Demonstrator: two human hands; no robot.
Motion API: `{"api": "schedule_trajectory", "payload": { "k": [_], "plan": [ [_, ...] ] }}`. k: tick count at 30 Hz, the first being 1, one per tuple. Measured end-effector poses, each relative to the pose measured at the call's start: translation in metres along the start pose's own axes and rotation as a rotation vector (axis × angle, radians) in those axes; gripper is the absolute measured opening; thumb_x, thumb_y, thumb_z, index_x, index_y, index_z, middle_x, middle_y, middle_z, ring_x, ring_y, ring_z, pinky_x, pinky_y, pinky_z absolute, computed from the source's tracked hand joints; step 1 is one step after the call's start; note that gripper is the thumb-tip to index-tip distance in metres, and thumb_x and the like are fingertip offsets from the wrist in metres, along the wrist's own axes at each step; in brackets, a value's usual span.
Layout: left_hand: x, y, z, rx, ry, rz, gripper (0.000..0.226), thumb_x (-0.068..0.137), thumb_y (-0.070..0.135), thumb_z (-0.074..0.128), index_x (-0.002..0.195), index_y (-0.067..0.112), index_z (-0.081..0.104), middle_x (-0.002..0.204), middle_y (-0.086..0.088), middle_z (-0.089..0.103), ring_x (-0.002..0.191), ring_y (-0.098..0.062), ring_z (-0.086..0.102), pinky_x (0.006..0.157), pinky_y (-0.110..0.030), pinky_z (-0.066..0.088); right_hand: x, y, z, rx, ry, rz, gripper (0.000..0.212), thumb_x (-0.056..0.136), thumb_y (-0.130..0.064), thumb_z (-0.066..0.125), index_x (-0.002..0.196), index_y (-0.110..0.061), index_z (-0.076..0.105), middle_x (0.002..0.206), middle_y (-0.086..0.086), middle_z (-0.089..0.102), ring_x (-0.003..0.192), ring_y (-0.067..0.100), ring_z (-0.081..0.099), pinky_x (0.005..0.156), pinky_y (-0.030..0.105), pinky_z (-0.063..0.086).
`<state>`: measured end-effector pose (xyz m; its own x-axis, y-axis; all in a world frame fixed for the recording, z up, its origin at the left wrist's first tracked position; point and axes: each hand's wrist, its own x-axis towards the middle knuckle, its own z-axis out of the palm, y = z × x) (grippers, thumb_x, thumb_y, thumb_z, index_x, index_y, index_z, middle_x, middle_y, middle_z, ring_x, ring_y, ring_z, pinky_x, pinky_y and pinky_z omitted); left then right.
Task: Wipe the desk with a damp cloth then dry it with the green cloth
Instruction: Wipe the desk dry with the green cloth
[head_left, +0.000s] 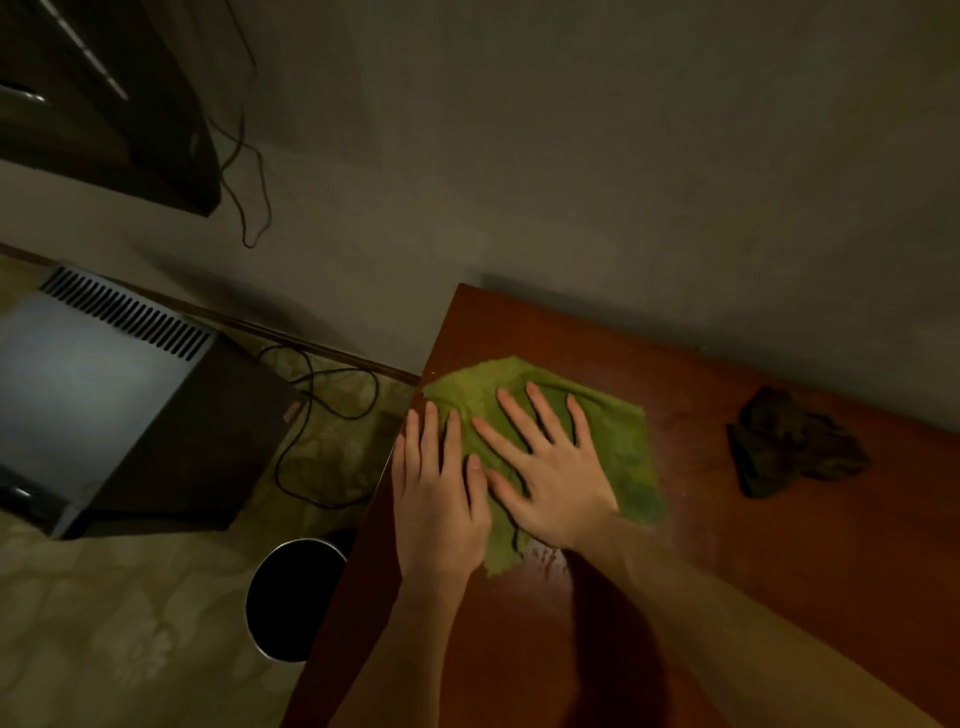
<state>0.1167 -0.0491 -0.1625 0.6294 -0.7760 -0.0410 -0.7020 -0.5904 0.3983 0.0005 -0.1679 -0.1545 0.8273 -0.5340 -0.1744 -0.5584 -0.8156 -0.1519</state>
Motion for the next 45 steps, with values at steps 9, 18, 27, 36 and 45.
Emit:
{"api": "schedule_trajectory", "payload": {
  "k": [9, 18, 27, 36, 45],
  "plan": [
    [0.001, 0.001, 0.001, -0.003, 0.07, 0.029, 0.053, 0.108, 0.033, 0.044, 0.16, 0.022, 0.039, 0.172, -0.006, 0.022, 0.162, -0.021, 0.006, 0.13, -0.046, 0.013, 0.088, 0.044, -0.015, 0.096, 0.119, 0.313, 0.061, 0.101, -0.068, 0.018, 0.16, -0.049, 0.014, 0.172, -0.007, 0.009, 0.159, 0.023, -0.002, 0.124, 0.06, -0.002],
    [0.0, 0.001, 0.001, 0.001, 0.076, 0.047, 0.054, 0.108, 0.036, 0.039, 0.159, 0.019, 0.041, 0.171, -0.009, 0.025, 0.161, -0.024, 0.011, 0.13, -0.048, 0.015, -0.061, -0.002, 0.011, 0.052, 0.107, 0.348, 0.06, 0.105, -0.063, 0.026, 0.161, -0.047, 0.01, 0.172, -0.007, 0.004, 0.159, 0.022, -0.008, 0.124, 0.061, 0.008],
    [0.0, -0.001, 0.007, 0.037, 0.115, 0.066, 0.055, 0.106, 0.035, 0.042, 0.158, 0.016, 0.042, 0.168, -0.012, 0.031, 0.161, -0.026, 0.014, 0.129, -0.048, 0.019, 0.032, 0.075, -0.003, 0.253, 0.288, 1.012, 0.061, 0.102, -0.058, 0.02, 0.161, -0.041, 0.021, 0.173, -0.001, 0.009, 0.159, 0.028, -0.001, 0.122, 0.064, 0.002],
    [0.0, -0.001, 0.005, 0.05, 0.116, 0.08, 0.056, 0.105, 0.034, 0.044, 0.157, 0.015, 0.043, 0.166, -0.015, 0.033, 0.16, -0.029, 0.017, 0.129, -0.048, 0.019, -0.061, 0.002, 0.025, 0.162, 0.214, 0.869, 0.062, 0.105, -0.06, 0.023, 0.163, -0.039, 0.015, 0.173, 0.003, 0.006, 0.159, 0.031, -0.006, 0.123, 0.064, 0.001],
    [0.001, 0.002, 0.004, 0.066, 0.098, 0.053, 0.055, 0.106, 0.035, 0.039, 0.158, 0.018, 0.042, 0.168, -0.012, 0.031, 0.16, -0.027, 0.016, 0.129, -0.044, 0.014, 0.003, 0.068, 0.001, 0.027, 0.156, 0.28, 0.061, 0.106, -0.057, 0.029, 0.162, -0.038, 0.019, 0.172, -0.005, 0.013, 0.159, 0.023, 0.001, 0.124, 0.058, 0.01]
  ]
}}
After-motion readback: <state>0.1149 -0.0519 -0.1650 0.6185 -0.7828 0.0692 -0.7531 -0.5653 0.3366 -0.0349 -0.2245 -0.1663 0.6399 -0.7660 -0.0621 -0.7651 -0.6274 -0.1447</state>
